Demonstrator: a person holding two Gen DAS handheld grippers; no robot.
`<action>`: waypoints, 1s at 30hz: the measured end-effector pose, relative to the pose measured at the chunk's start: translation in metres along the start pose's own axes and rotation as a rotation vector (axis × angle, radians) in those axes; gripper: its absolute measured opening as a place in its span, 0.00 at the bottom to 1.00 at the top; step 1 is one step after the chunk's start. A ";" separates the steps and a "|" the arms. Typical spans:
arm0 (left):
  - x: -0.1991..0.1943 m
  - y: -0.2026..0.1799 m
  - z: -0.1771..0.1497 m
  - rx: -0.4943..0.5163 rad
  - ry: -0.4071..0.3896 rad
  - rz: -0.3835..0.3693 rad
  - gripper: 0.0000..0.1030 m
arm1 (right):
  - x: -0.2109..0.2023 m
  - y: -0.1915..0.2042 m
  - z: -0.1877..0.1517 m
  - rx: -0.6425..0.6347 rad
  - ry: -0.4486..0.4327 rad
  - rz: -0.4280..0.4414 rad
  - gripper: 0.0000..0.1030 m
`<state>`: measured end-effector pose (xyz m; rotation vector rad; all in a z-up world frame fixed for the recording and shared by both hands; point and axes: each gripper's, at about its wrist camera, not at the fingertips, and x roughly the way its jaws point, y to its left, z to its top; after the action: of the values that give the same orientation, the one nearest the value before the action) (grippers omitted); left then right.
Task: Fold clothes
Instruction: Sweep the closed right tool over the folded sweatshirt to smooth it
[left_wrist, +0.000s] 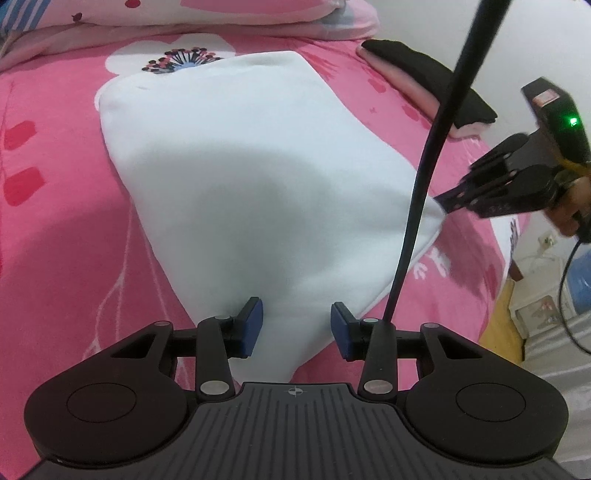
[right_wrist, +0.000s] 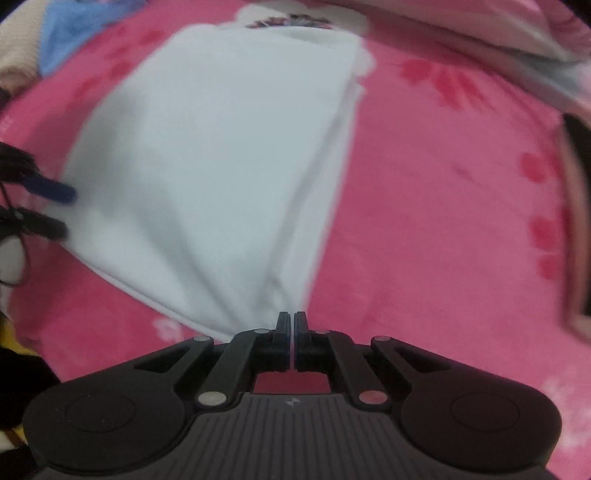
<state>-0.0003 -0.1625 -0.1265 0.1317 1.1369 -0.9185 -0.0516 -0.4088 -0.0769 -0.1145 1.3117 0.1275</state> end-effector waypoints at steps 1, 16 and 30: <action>0.000 0.001 0.000 -0.006 -0.001 -0.001 0.39 | -0.008 -0.001 0.000 -0.004 -0.007 -0.022 0.00; 0.000 0.002 -0.005 -0.033 -0.005 -0.008 0.40 | -0.009 0.028 0.019 -0.198 0.019 0.023 0.00; -0.007 0.004 -0.016 -0.077 -0.041 -0.016 0.40 | 0.025 -0.001 0.119 -0.018 -0.118 0.029 0.01</action>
<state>-0.0100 -0.1480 -0.1292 0.0408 1.1353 -0.8871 0.0684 -0.3909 -0.0707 -0.1021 1.1945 0.1682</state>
